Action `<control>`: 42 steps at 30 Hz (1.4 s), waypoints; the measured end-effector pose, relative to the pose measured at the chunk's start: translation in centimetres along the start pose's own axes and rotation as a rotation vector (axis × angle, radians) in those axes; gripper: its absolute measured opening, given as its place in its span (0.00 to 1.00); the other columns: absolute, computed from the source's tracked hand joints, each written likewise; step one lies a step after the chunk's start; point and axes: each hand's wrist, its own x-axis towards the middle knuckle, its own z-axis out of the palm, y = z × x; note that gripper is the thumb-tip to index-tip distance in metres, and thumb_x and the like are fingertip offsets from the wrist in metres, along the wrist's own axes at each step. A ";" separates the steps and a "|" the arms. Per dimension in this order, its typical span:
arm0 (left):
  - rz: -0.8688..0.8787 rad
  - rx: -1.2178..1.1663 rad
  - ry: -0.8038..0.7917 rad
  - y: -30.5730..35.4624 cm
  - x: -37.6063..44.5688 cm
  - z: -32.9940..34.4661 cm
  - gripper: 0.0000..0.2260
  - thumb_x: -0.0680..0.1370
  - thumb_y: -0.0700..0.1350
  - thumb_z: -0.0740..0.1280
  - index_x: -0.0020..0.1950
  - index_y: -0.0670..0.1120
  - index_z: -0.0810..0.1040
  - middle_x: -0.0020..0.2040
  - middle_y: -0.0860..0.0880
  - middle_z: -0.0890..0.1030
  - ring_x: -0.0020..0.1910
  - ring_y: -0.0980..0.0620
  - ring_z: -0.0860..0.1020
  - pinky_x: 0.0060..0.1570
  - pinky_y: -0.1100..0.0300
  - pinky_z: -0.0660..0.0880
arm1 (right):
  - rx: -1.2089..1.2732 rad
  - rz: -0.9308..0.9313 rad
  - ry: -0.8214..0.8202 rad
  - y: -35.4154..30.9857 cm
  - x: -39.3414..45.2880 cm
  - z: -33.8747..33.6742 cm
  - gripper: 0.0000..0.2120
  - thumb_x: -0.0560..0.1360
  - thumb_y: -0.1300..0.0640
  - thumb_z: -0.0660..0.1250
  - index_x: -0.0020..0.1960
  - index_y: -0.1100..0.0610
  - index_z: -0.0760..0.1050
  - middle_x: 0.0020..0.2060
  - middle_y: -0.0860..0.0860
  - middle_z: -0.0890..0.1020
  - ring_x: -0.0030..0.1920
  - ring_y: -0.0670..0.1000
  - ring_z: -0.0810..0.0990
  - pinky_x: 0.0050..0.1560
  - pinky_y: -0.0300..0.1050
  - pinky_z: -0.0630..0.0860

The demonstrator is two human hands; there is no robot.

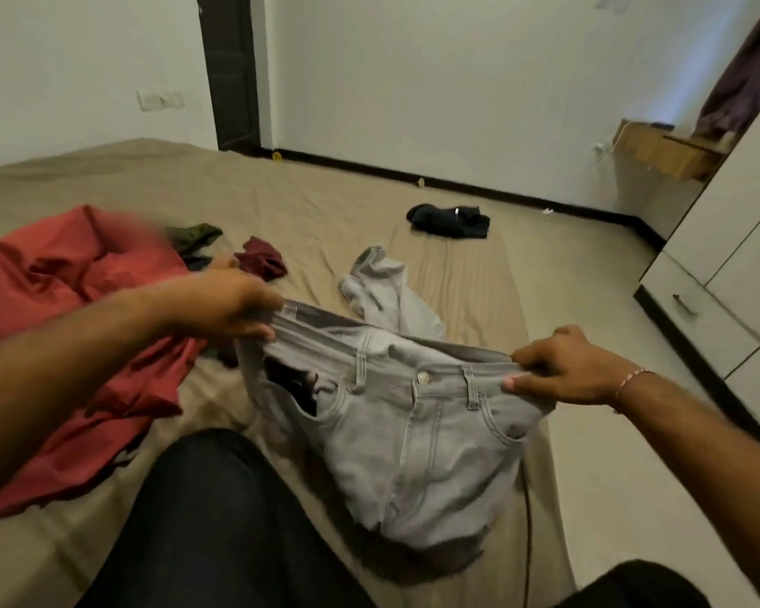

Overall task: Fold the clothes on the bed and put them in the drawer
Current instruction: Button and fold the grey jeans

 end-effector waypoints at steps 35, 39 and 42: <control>-0.027 0.197 0.991 3.9 -1.3 -41.9 0.14 0.77 0.38 0.75 0.49 0.60 0.84 0.42 0.52 0.85 0.37 0.55 0.79 0.39 0.56 0.75 | -1.129 0.539 0.509 -4.4 -15.7 -42.5 0.17 0.80 0.36 0.62 0.63 0.44 0.77 0.53 0.42 0.76 0.58 0.48 0.72 0.63 0.54 0.62; -0.101 0.033 1.016 4.3 -1.9 -42.1 0.21 0.78 0.40 0.73 0.60 0.66 0.77 0.43 0.54 0.84 0.41 0.52 0.81 0.45 0.55 0.75 | -0.836 0.489 0.640 -3.3 -16.3 -43.3 0.26 0.72 0.24 0.62 0.56 0.42 0.81 0.59 0.38 0.68 0.63 0.48 0.67 0.60 0.52 0.68; -0.265 -0.001 0.877 4.8 -1.3 -42.4 0.19 0.80 0.41 0.72 0.68 0.55 0.78 0.43 0.52 0.83 0.40 0.54 0.79 0.42 0.59 0.71 | -0.117 0.440 0.602 -2.8 -16.8 -44.0 0.27 0.62 0.30 0.71 0.45 0.52 0.86 0.52 0.44 0.83 0.54 0.51 0.79 0.48 0.47 0.80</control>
